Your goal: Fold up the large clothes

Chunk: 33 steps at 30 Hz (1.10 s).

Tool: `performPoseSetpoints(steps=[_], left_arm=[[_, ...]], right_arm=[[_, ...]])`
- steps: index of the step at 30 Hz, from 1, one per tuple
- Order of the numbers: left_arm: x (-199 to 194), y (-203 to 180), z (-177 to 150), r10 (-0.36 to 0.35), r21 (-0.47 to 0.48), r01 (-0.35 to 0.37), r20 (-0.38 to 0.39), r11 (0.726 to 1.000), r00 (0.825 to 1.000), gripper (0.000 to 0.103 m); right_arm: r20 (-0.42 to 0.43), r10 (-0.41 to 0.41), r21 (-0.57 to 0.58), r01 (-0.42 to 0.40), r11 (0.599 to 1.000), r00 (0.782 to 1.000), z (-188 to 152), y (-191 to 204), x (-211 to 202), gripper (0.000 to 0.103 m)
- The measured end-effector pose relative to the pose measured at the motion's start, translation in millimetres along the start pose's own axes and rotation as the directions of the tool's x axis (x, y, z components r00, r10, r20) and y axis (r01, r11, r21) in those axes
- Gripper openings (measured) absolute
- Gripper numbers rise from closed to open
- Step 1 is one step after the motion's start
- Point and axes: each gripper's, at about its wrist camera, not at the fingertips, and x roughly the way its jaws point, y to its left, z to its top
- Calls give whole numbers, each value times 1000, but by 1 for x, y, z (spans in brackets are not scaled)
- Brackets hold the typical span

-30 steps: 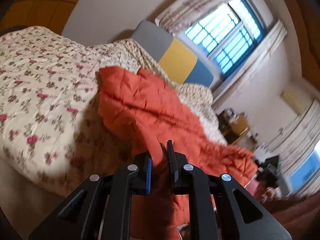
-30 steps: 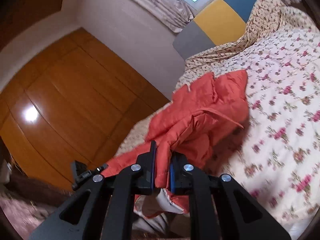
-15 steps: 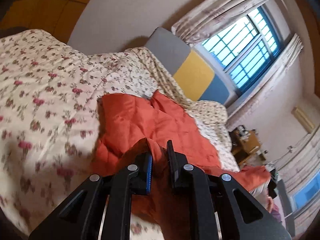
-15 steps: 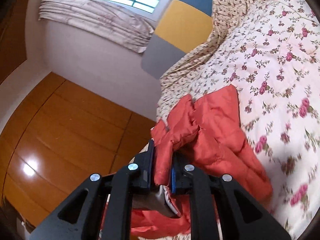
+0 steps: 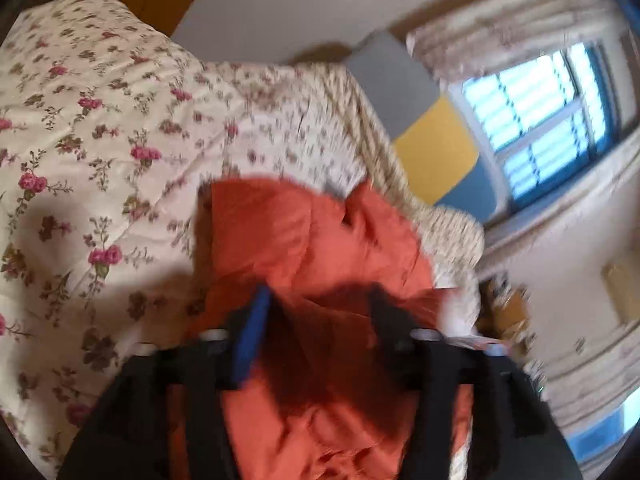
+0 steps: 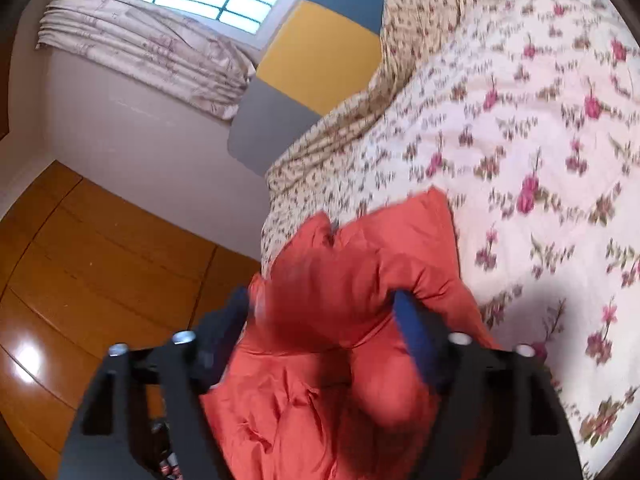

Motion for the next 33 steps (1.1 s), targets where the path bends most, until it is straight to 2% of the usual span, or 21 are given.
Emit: performPoseSetpoints(steps=[1,2,3,7,10,14,19,20,21,22,23,24,26,29,33], left_arm=[[-8,0,3,0,-6,0,48,1000,999,83],[-21,0,5,0,-5,1,120,1000,993,90],[-31,2,6,-5,2,5,170,1000,986,91],[-51,9,-6,27,42,-36,201,998,979,91],[-60,22,-33,56,86,-73,183,994,982,94],[-54,37,-74,65,111,-75,94,991,993,94],[-25,32,-106,101,188,-101,9,977,995,94],[-18,29,-109,120,202,-118,1,972,993,92],[-14,26,-112,141,218,-137,-7,966,990,84],[-9,22,-113,160,233,-151,-18,961,987,79],[-7,19,-114,165,240,-152,-37,959,986,66],[-7,18,-114,156,234,-139,-54,962,986,52],[-12,16,-115,127,225,-108,-74,968,989,40],[-23,11,-119,121,256,-96,-82,962,989,32],[-39,5,-129,108,293,-76,-91,953,990,31]], right_arm=[[27,-3,-18,3,1000,1000,1,2,-4,90],[47,-2,-32,4,999,999,1,4,-8,92],[64,-4,-48,7,999,998,1,4,-14,92],[86,-65,-63,70,996,994,-6,-6,-37,95],[56,-118,-50,121,991,991,-23,-25,-58,95],[-22,-180,-89,178,980,983,-53,-45,-74,95],[-115,-173,-173,152,973,978,-78,-43,-57,90],[-118,-212,-215,183,959,970,-82,-37,-50,84],[-121,-254,-247,219,944,960,-86,-33,-43,79],[-127,-271,-251,234,939,954,-87,-33,-39,69],[-135,-269,-233,234,944,954,-87,-33,-38,54],[-151,-239,-198,207,958,959,-88,-35,-39,49],[-161,-208,-172,180,969,965,-89,-36,-45,36],[-159,-213,-209,178,962,964,-93,-28,-54,30],[-156,-190,-209,156,965,969,-93,-19,-71,29]])
